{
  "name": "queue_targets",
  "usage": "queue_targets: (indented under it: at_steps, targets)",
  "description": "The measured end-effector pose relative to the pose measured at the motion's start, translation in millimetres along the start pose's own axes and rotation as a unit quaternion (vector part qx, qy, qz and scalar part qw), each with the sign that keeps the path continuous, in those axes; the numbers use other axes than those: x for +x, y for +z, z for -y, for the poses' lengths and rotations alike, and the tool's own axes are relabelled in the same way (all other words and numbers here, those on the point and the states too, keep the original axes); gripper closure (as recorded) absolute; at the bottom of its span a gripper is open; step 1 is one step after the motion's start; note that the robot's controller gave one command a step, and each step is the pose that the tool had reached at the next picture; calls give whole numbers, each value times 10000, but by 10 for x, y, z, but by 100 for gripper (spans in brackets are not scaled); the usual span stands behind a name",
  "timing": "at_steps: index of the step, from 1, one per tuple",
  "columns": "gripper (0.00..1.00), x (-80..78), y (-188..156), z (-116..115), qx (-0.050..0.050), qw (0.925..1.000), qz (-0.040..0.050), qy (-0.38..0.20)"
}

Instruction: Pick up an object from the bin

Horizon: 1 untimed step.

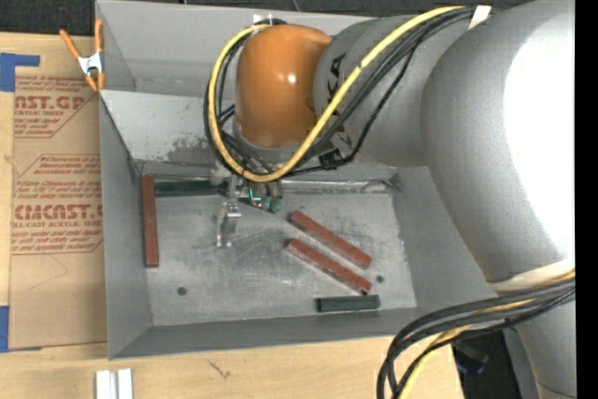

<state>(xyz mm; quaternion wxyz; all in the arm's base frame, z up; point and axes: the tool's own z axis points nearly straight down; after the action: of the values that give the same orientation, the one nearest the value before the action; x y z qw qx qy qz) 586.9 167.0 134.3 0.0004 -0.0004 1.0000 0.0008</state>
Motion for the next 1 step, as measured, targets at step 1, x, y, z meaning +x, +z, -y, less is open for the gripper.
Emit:
queue_targets:
  at_steps: [1]
  targets:
    - [0,103,90,558,-4,9999,2,147]
